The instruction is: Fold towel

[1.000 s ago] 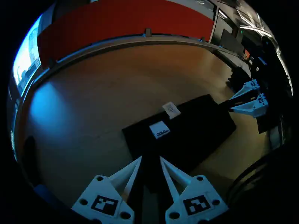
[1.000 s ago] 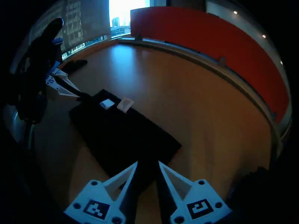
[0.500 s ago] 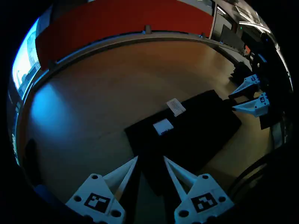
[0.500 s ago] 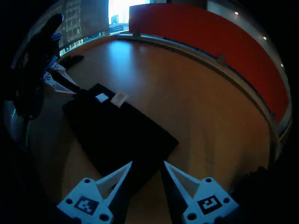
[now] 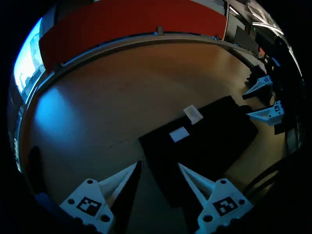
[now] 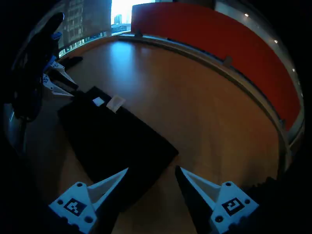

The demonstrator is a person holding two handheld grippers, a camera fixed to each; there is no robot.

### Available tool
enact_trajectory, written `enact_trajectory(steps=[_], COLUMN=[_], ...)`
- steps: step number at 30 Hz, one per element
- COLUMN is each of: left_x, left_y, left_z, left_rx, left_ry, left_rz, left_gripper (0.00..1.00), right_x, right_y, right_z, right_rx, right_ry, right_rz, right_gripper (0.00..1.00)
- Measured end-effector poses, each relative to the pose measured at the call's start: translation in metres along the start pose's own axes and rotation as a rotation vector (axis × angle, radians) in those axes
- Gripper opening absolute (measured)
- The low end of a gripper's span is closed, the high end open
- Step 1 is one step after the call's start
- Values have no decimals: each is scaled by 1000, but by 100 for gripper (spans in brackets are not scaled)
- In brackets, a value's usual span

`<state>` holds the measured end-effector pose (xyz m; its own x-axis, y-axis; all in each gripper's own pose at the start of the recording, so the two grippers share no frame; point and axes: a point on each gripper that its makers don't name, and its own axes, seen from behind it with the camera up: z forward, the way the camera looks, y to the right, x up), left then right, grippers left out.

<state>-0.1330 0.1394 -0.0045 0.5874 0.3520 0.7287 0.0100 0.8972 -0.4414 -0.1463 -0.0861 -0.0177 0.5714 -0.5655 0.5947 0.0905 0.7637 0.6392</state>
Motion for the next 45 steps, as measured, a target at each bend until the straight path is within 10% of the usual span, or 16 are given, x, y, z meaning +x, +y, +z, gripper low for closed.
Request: enact_trajectory(steps=[45], left_x=[30], left_y=[-32], left_z=[-3], left_rx=[62], left_ry=[44], left_rz=[2], left_gripper=[77], right_x=[24], right_y=[34], right_z=[3], right_rx=[-76], right_ry=[49], right_rz=[15], right_gripper=[96])
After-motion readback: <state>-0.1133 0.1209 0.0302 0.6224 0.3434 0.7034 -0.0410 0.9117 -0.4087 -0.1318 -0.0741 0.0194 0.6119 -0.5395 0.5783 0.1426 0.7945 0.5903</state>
